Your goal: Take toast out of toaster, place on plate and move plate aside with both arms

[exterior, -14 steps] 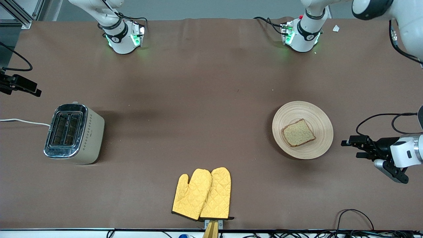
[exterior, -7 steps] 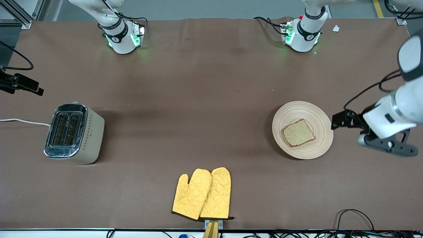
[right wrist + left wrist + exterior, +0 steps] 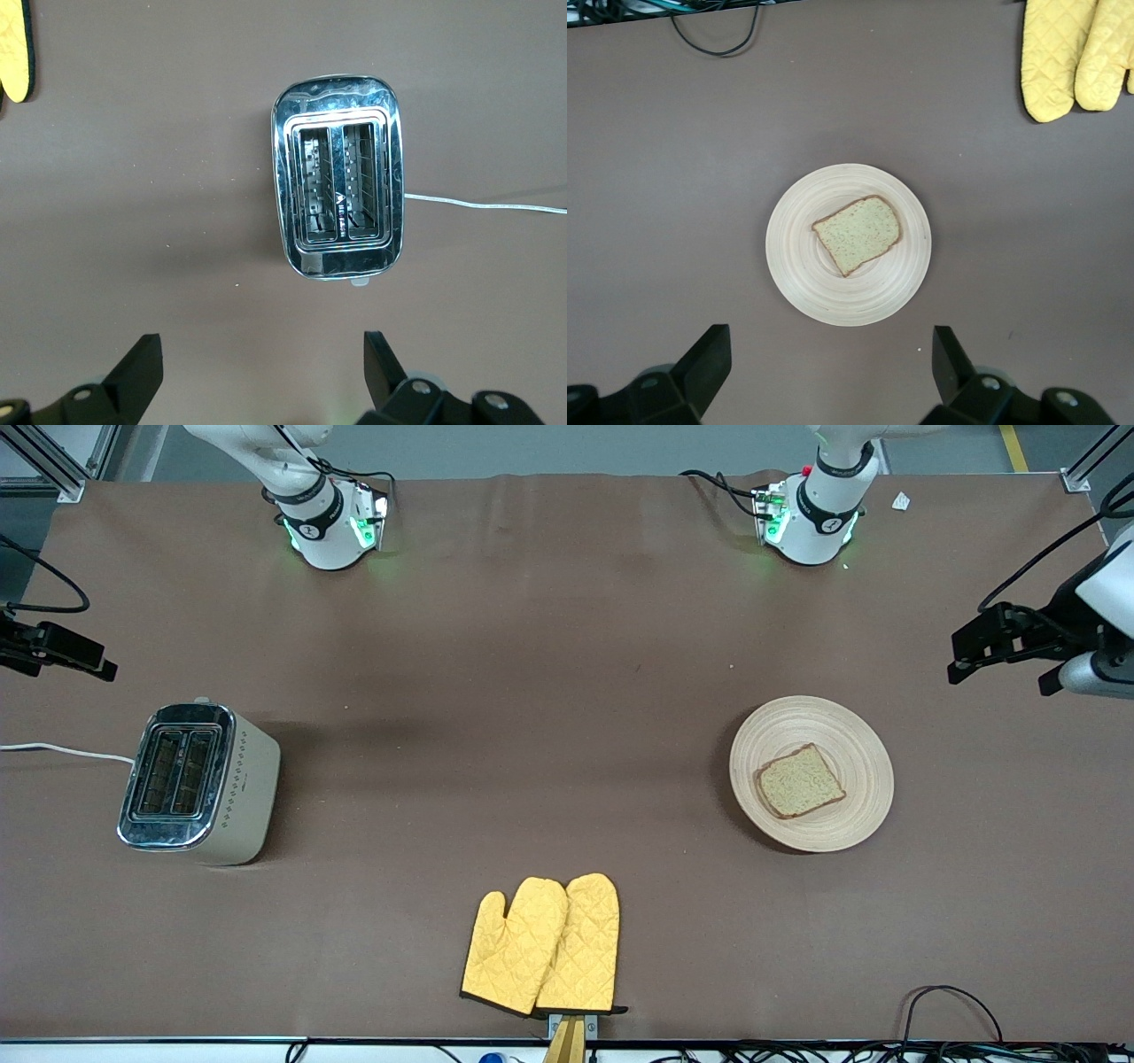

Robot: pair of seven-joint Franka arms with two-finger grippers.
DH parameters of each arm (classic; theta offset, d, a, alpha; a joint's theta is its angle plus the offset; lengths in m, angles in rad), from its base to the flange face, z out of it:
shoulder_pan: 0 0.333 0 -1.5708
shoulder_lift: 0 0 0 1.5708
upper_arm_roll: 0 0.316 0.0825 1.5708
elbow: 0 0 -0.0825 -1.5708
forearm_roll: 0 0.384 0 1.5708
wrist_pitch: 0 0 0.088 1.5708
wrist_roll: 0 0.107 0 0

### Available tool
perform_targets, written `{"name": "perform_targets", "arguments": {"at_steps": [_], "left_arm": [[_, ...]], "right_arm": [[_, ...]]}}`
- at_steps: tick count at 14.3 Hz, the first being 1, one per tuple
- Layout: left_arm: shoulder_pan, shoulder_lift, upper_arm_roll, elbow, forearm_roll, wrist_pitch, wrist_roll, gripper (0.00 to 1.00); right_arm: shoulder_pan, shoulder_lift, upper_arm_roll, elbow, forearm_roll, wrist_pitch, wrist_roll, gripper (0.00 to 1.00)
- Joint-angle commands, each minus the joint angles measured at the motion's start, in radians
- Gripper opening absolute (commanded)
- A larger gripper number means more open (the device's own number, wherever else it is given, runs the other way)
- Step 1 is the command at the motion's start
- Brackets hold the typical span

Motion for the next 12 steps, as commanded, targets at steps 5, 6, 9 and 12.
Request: {"name": "perform_targets", "arguments": {"at_steps": [5, 6, 9, 12], "left_arm": [[0.04, -0.287, -0.012, -0.48, 0.008, 0.302, 0.009, 1.0], [0.04, -0.293, -0.012, -0.483, 0.004, 0.297, 0.01, 1.0], [0.038, -0.295, -0.012, -0.48, 0.004, 0.283, 0.036, 1.0], [0.043, -0.276, -0.012, -0.448, 0.002, 0.277, 0.036, 1.0]], "right_arm": [[-0.015, -0.01, 0.007, -0.01, 0.016, -0.004, 0.008, 1.0], [-0.015, -0.01, 0.007, -0.01, 0.017, -0.004, 0.008, 1.0], [-0.016, -0.01, 0.006, -0.01, 0.017, -0.004, 0.008, 1.0], [-0.016, -0.01, 0.006, -0.01, 0.017, -0.004, 0.008, 1.0]]}}
